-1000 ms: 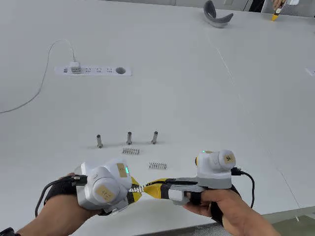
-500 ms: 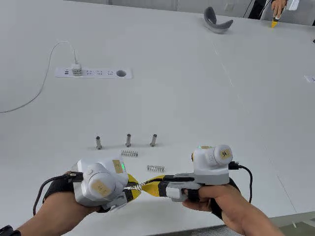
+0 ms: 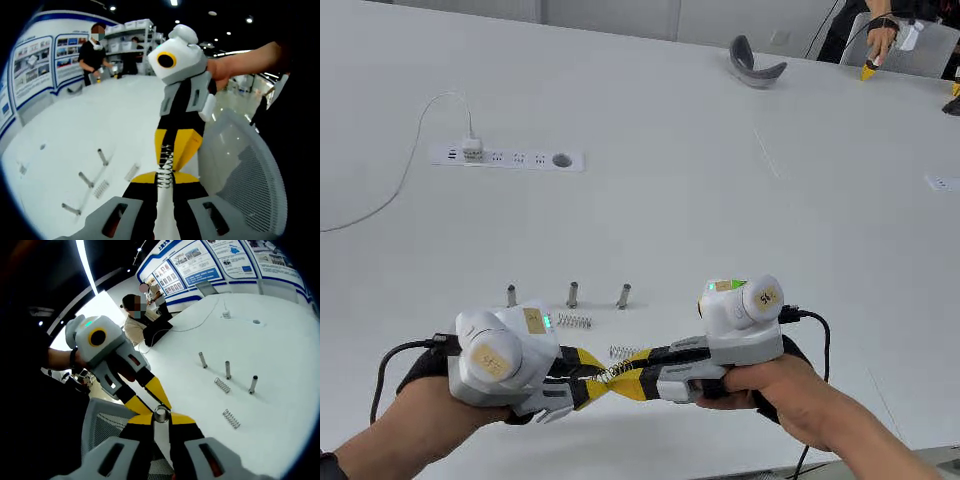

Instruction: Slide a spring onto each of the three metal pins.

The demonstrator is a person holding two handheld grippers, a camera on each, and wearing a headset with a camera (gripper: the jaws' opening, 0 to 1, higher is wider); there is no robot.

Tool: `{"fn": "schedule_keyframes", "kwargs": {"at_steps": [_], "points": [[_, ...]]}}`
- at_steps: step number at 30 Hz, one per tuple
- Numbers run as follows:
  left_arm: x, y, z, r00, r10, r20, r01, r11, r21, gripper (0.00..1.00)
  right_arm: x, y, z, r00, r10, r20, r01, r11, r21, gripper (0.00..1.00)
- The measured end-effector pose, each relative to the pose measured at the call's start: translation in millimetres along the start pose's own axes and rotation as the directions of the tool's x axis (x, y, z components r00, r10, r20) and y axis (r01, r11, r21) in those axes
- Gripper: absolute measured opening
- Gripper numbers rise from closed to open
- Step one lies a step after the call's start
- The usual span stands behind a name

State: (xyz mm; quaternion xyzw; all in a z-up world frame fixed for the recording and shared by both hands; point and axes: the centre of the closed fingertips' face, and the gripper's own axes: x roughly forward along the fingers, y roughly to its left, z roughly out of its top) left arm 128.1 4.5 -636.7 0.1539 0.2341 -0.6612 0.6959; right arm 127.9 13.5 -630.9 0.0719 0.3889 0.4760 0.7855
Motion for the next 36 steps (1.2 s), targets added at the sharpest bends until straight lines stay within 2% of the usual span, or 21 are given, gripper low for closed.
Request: {"fn": "schedule_keyframes", "kwargs": {"at_steps": [3, 8, 14, 20, 24, 32, 36], "points": [[-1.8, -1.2, 3.5, 0.9998, -0.016, 0.015, 0.016, 1.0, 0.011, 0.1, -2.1, 0.8, 2.6, 0.9998, 0.013, -0.014, -0.013, 1.0, -0.019, 0.13], [-4.0, -3.5, 9.5, 0.9983, -0.048, 0.034, 0.047, 0.999, 0.027, 0.1, -5.1, 5.8, 6.3, 0.9976, 0.036, -0.06, -0.041, 0.995, -0.088, 0.13], [-4.7, -8.1, 11.8, 0.9951, -0.093, 0.035, 0.091, 0.994, 0.055, 0.1, -5.8, 11.9, 7.2, 0.9879, 0.048, -0.148, -0.078, 0.975, -0.207, 0.13], [-6.5, -8.7, 14.3, 0.9917, -0.117, 0.052, 0.115, 0.993, 0.038, 0.1, -6.2, 16.4, 11.7, 0.9817, 0.043, -0.185, -0.095, 0.955, -0.281, 0.13], [-7.3, -11.4, 16.7, 0.9886, -0.133, 0.07, 0.132, 0.991, 0.028, 0.1, -6.3, 21.4, 15.2, 0.9785, 0.055, -0.199, -0.116, 0.943, -0.313, 0.13], [-7.6, -14.4, 18.0, 0.9847, -0.149, 0.09, 0.148, 0.989, 0.021, 0.1, -7.5, 23.1, 13.1, 0.9655, 0.074, -0.249, -0.161, 0.923, -0.349, 0.13], [-7.8, -15.1, 17.7, 0.9836, -0.156, 0.091, 0.154, 0.988, 0.022, 0.1, -7.8, 23.7, 11.3, 0.9604, 0.079, -0.267, -0.174, 0.92, -0.352, 0.13]]}}
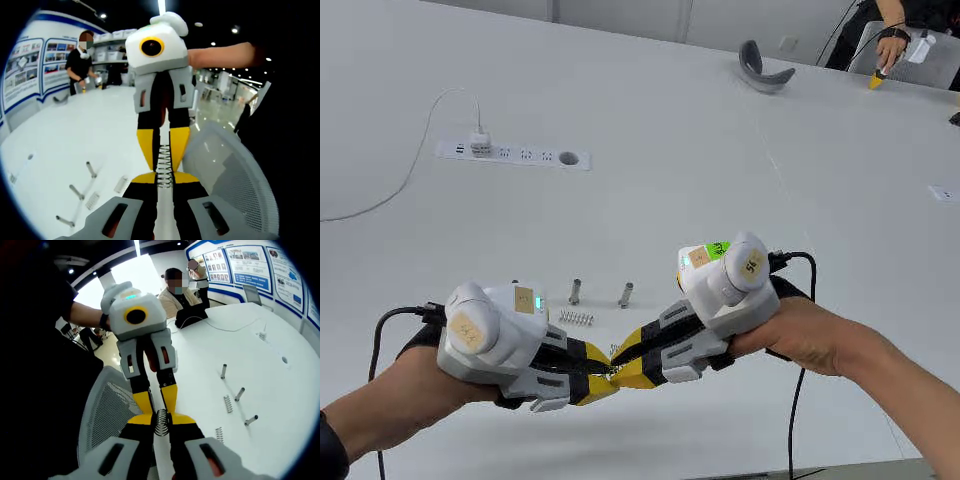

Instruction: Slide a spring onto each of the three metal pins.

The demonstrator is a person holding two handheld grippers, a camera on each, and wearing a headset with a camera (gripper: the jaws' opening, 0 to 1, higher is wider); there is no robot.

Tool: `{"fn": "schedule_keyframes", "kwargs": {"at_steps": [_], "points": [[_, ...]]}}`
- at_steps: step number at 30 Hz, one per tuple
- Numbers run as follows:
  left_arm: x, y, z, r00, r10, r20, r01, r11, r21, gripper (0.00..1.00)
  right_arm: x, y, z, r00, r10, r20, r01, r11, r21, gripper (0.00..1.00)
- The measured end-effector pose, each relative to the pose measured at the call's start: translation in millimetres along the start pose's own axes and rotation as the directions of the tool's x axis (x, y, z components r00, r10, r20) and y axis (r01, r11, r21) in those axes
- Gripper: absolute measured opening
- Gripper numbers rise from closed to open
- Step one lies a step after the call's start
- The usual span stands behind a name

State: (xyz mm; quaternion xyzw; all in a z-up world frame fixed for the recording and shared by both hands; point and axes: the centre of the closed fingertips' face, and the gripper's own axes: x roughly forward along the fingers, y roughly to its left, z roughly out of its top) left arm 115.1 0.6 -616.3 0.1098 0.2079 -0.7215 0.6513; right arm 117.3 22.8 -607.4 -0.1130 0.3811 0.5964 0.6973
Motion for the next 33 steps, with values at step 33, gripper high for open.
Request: {"fn": "schedule_keyframes", "kwargs": {"at_steps": [33], "points": [[-3.8, -2.9, -20.7, 0.9997, 0.023, 0.007, -0.022, 0.997, -0.074, 0.11, 19.0, 2.4, -12.8, 0.9999, 0.006, -0.015, -0.006, 0.999, 0.035, 0.12]]}}
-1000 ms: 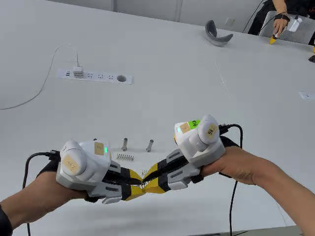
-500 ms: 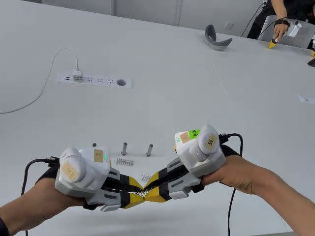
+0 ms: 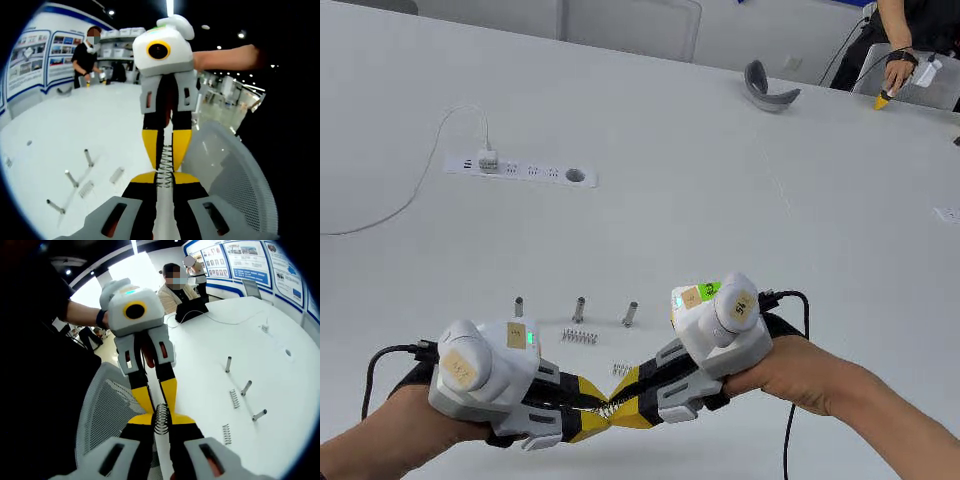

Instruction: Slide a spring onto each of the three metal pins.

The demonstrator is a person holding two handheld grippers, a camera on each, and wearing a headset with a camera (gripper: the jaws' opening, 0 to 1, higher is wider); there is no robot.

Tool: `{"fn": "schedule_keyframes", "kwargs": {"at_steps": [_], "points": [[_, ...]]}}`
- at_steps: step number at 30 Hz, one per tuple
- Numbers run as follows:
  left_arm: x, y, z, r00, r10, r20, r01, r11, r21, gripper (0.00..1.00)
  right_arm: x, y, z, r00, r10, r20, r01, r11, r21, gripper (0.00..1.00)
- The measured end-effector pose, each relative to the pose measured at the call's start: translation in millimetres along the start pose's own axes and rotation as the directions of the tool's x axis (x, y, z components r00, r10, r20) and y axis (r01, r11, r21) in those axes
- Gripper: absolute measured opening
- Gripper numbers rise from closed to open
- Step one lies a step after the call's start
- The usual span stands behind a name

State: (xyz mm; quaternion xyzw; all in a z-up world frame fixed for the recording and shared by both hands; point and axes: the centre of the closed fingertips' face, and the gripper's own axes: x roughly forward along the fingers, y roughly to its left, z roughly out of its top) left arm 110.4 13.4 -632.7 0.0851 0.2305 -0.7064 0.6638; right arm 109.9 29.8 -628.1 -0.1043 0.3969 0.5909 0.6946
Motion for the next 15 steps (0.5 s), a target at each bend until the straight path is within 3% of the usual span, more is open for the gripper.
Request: {"fn": "schedule_keyframes", "kwargs": {"at_steps": [8, 15], "points": [[-4.8, -4.4, -7.2, 0.9996, 0.028, 0.01, -0.028, 0.999, -0.017, 0.11, 6.2, 4.4, 2.8, 0.998, -0.001, 0.063, -0.003, 0.998, 0.069, 0.12], [-9.5, -2.0, -7.0, 0.9985, 0.052, 0.019, -0.051, 0.998, -0.037, 0.11, 8.0, 3.9, 8.9, 0.9966, -0.001, 0.082, -0.006, 0.996, 0.086, 0.12]]}}
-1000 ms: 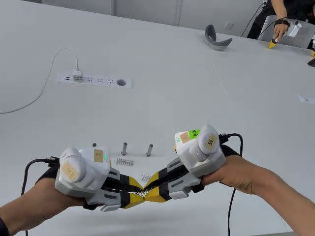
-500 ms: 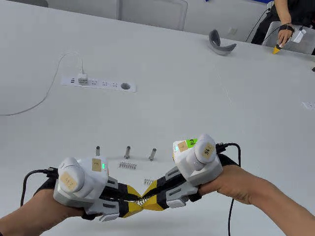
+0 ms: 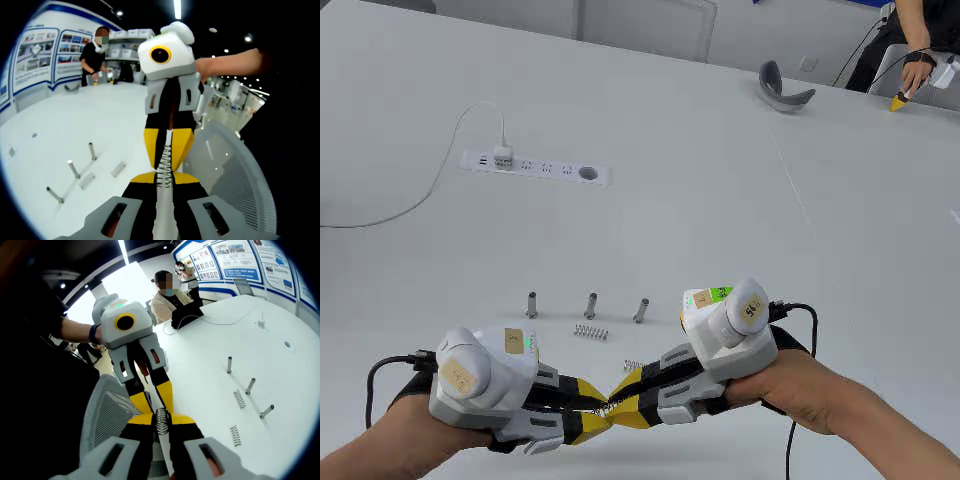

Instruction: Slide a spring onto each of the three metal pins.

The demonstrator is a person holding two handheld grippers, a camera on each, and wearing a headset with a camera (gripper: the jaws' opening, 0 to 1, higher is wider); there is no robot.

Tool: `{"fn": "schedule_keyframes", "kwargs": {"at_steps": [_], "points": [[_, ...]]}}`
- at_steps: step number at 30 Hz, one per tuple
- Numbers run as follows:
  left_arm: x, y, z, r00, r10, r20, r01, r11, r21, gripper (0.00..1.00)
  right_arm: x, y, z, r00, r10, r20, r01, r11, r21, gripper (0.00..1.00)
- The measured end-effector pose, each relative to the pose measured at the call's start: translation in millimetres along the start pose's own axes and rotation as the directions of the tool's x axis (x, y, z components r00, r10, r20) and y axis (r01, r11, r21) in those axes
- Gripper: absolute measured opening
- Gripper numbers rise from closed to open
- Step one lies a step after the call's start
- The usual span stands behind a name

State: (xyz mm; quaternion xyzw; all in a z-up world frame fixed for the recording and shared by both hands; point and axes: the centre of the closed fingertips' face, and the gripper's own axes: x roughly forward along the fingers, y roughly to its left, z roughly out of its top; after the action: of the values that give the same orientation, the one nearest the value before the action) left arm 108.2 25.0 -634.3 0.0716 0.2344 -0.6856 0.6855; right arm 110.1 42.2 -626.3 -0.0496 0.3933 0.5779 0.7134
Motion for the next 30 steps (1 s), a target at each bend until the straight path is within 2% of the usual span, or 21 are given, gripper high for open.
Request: {"fn": "schedule_keyframes", "kwargs": {"at_steps": [2, 6, 7, 11, 19, 25, 30], "points": [[-2.1, 1.0, 0.5, 1.0, 0.004, 0.006, -0.004, 1.0, -0.009, 0.1, 0.5, -0.4, 1.3, 1.0, 0.001, 0.005, -0.001, 1.0, 0.002, 0.12], [-5.5, 0.3, -0.1, 0.9999, 0.005, 0.015, -0.004, 1.0, -0.024, 0.1, 2.5, 3.0, 3.2, 0.9998, 0.012, 0.013, -0.012, 0.999, -0.045, 0.12], [-5.8, -0.4, -1.0, 0.9999, 0.005, 0.013, -0.005, 1.0, -0.021, 0.1, 3.2, 3.3, 2.8, 0.9999, 0.007, 0.008, -0.007, 0.998, -0.067, 0.13], [-7.0, -2.4, -3.5, 1.0, -0.002, 0.004, 0.002, 1.0, -0.014, 0.09, 4.8, 5.6, -3.2, 0.9996, 0.023, -0.018, -0.024, 0.997, -0.078, 0.13], [-6.9, -6.3, -3.2, 0.9999, -0.015, -0.003, 0.015, 1.0, -0.004, 0.09, 4.4, 8.0, -4.0, 0.9992, 0.036, -0.019, -0.037, 0.996, -0.079, 0.13], [-5.2, -5.1, -3.4, 0.9998, -0.017, -0.009, 0.017, 1.0, -0.005, 0.1, 4.6, 8.1, -2.0, 0.9993, 0.037, -0.009, -0.037, 0.997, -0.061, 0.12], [-4.1, -0.9, -6.3, 1.0, 0.005, -0.009, -0.005, 1.0, -0.011, 0.11, 7.0, 3.0, -4.4, 0.9994, 0.023, -0.024, -0.024, 0.999, -0.043, 0.12]]}}
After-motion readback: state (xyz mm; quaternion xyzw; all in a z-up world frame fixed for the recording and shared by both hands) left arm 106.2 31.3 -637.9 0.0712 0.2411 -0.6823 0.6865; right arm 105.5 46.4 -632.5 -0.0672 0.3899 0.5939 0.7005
